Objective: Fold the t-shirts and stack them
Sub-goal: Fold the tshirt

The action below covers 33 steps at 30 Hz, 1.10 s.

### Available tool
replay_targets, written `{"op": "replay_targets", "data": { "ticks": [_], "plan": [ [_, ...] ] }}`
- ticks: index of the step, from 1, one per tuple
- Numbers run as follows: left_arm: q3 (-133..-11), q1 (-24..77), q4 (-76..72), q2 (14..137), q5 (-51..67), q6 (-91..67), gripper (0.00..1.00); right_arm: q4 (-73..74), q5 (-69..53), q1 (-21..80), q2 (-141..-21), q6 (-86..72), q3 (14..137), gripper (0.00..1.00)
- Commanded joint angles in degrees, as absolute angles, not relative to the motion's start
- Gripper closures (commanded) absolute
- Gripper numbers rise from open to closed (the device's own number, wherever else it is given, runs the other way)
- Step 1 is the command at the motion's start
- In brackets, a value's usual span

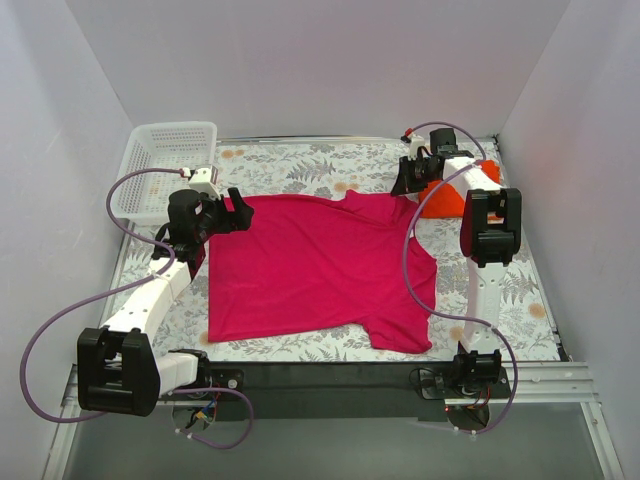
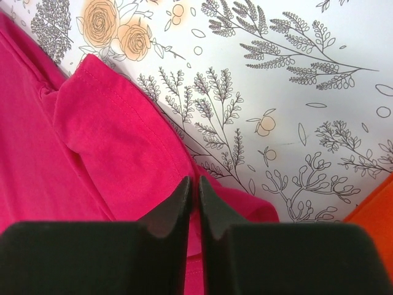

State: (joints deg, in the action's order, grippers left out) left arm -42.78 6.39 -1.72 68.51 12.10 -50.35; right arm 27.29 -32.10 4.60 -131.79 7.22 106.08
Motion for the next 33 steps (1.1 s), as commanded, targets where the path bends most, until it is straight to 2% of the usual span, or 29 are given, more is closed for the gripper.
{"op": "replay_targets", "data": {
  "ticks": [1, 2, 3, 14, 16, 18, 21, 22, 26, 30, 33],
  "plan": [
    [-42.45, 6.59, -2.37, 67.06, 12.22, -50.19, 0.27, 27.51, -33.40, 5.01, -129.64, 6.42, 108.45, 0.90],
    [-42.45, 6.59, -2.37, 67.06, 12.30, -50.19, 0.27, 27.60, -33.66, 4.92, -129.55, 6.24, 108.81, 0.98],
    [-42.45, 6.59, -2.37, 67.06, 12.30, -50.10, 0.27, 27.60, -34.36, 4.92, -129.03, 5.89, 109.07, 0.99],
    [-42.88, 6.59, -3.95, 69.86, 10.46, -49.75, 0.28, 27.33, -39.28, 4.48, -124.81, 7.63, 110.66, 0.99],
    [-44.99, 6.59, -3.70, 73.89, 9.06, -50.10, 0.32, 27.33, -42.18, 3.96, -123.67, 8.96, 109.16, 0.99],
    [-50.95, 6.85, -1.07, 77.06, 8.36, -49.75, 0.36, 27.25, -43.50, 3.96, -122.61, 10.54, 107.41, 0.99],
    [-59.81, 10.01, 2.26, 84.61, 0.72, -45.45, 0.36, 26.11, -44.56, 4.04, -121.56, 10.72, 105.21, 0.99],
    [-62.12, 11.59, 3.59, 86.90, -5.04, -42.74, 0.36, 25.49, -44.73, 3.96, -121.47, 10.72, 103.90, 0.99],
    [-75.74, 12.48, 12.64, 102.52, -13.94, -42.36, 0.38, 23.65, -45.70, 3.96, -120.59, 10.28, 100.91, 0.99],
    [-84.53, 12.48, 18.53, 111.50, -19.07, -42.45, 0.46, 22.76, -44.92, 3.43, -120.32, 10.20, 100.46, 0.99],
    [-87.27, 12.48, 19.34, 113.90, -18.46, -42.45, 0.47, 22.68, -41.50, 1.68, -119.80, 9.41, 101.07, 0.99]
  ]
}}
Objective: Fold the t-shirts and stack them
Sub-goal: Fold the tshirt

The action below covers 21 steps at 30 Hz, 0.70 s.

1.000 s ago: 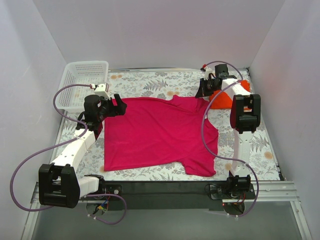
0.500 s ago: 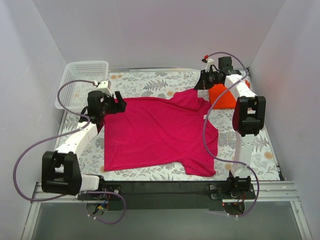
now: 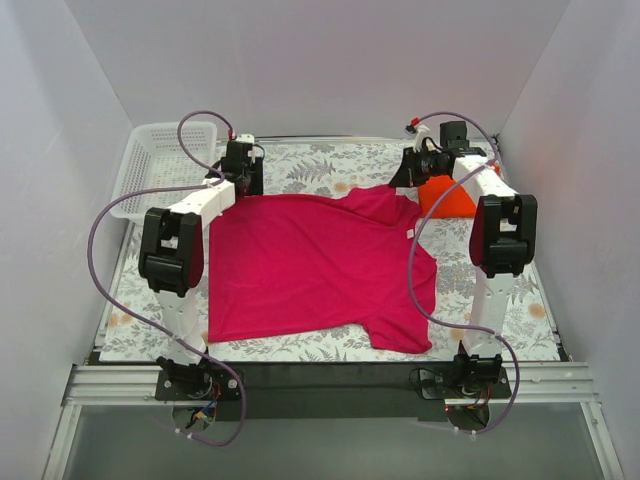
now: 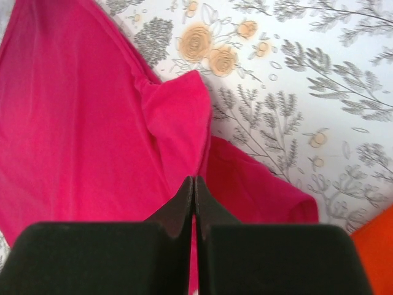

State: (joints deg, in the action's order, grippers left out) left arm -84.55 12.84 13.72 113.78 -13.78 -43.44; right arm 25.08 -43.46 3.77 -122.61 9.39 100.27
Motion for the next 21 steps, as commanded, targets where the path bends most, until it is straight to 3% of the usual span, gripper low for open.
{"op": "replay_targets", "data": {
  "ticks": [1, 9, 21],
  "plan": [
    [-87.62, 12.48, 19.25, 114.08, -18.54, -42.36, 0.47, 22.68, -40.88, 1.23, -119.71, 8.88, 101.07, 0.99],
    [-89.38, 11.69, 19.86, 115.31, -16.09, -39.46, 0.48, 22.41, -40.16, -4.82, -119.00, 8.88, 100.37, 0.99],
    [-97.03, 9.84, 25.04, 121.72, -1.15, -40.78, 0.48, 22.59, -43.50, -7.73, -119.44, 9.05, 99.76, 0.99]
  ]
}}
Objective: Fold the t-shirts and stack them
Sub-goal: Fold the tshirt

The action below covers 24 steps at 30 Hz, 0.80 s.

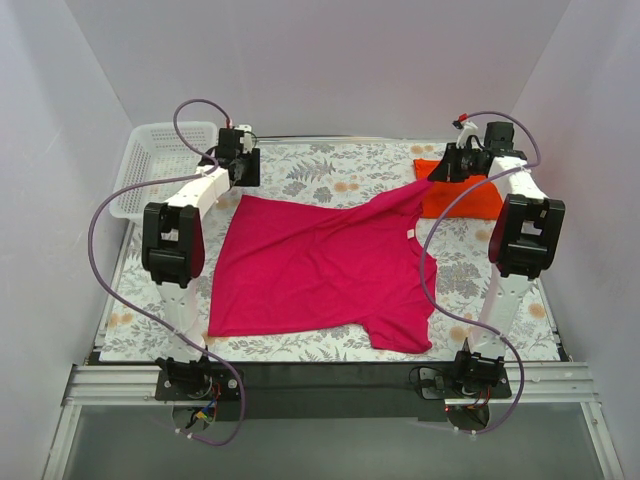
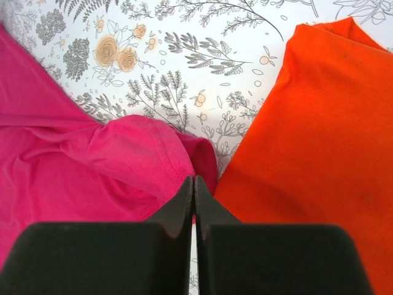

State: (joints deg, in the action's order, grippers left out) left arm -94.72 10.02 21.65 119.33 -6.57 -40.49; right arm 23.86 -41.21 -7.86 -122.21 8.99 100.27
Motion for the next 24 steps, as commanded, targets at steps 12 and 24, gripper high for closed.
{"op": "replay_targets", "data": {
  "ticks": [12, 24],
  "plan": [
    [-99.49, 7.74, 28.56, 124.89, -1.85, -43.07, 0.54, 22.50, -44.30, -7.73, -120.23, 8.88, 99.40, 0.99],
    [-101.16, 6.94, 28.21, 127.00, -2.46, -42.71, 0.57, 22.41, -45.18, -7.73, -120.67, 8.53, 99.14, 0.99]
  ]
}}
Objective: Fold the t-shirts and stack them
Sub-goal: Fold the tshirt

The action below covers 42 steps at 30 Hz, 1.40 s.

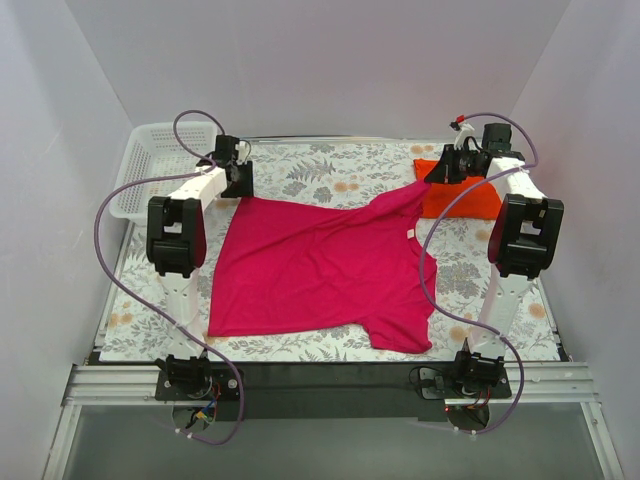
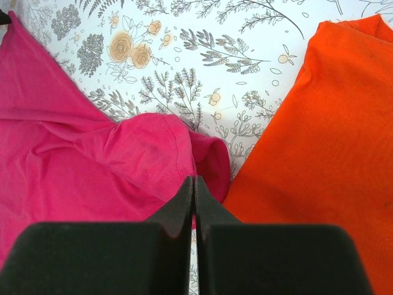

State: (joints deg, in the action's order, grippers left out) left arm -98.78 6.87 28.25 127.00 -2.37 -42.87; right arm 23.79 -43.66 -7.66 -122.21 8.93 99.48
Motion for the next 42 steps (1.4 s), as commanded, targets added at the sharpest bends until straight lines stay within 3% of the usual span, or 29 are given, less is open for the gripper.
{"op": "replay_targets", "data": {
  "ticks": [1, 13, 17, 22, 27, 33, 42],
  "plan": [
    [-101.25, 6.94, 28.21, 127.35, -2.46, -42.71, 0.57, 22.33, -45.18, -7.73, -120.67, 8.44, 99.23, 0.99],
    [-102.39, 6.33, 28.21, 129.37, -0.79, -42.54, 0.60, 22.41, -45.53, -7.65, -120.85, 8.26, 99.14, 0.99],
    [-102.83, 6.33, 28.47, 130.52, -0.09, -42.63, 0.71, 22.41, -45.44, -7.65, -121.03, 8.26, 99.14, 0.99],
    [-101.52, 6.33, 27.95, 129.38, -0.09, -42.63, 0.99, 22.50, -45.53, -7.56, -121.11, 8.26, 99.23, 0.99],
    [-101.60, 6.33, 27.42, 126.48, -0.09, -43.06, 1.00, 22.50, -45.79, -7.47, -120.85, 8.61, 99.32, 0.99],
    [-94.87, 6.24, 21.73, 113.05, -0.09, -44.38, 1.00, 25.83, -46.75, -6.16, -118.39, 13.61, 102.65, 0.99],
    [-78.58, 6.07, 7.49, 83.81, 1.50, -47.54, 1.00, 34.72, -46.41, -5.62, -111.54, 16.00, 124.61, 0.99]
  ]
}}
